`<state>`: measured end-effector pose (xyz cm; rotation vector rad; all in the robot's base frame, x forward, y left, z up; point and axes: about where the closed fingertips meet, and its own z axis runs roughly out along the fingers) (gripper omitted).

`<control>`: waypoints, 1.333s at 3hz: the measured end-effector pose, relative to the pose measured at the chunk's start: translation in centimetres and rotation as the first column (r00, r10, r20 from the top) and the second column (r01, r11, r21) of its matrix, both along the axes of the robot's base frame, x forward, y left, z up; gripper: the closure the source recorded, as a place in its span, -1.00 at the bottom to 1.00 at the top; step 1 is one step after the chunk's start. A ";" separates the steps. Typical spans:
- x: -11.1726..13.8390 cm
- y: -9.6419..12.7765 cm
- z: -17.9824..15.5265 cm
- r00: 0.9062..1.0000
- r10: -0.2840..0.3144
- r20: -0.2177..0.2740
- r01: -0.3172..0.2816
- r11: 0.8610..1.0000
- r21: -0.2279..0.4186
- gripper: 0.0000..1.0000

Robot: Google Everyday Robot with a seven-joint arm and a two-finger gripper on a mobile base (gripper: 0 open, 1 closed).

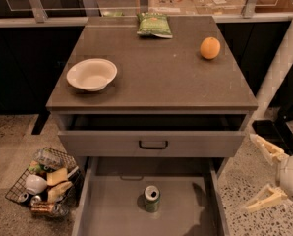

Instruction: Pick green can from middle drawer and place on counter

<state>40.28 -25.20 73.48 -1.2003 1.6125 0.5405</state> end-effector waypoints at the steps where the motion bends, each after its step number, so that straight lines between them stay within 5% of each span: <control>1: -0.9 0.9 -6.3 0.999 0.013 -0.030 -0.013 1.000 -0.006 -1.00; 2: -0.9 2.2 -10.8 0.998 0.004 -0.059 -0.004 1.000 -0.005 -1.00; 3: -1.5 3.6 -15.6 0.994 0.017 -0.106 -0.009 0.997 0.076 -1.00; 4: -1.5 3.6 -15.6 0.994 0.017 -0.106 -0.009 0.997 0.076 -1.00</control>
Offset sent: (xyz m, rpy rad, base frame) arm -0.0097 0.0329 -0.1605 -0.0068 0.0921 -0.0154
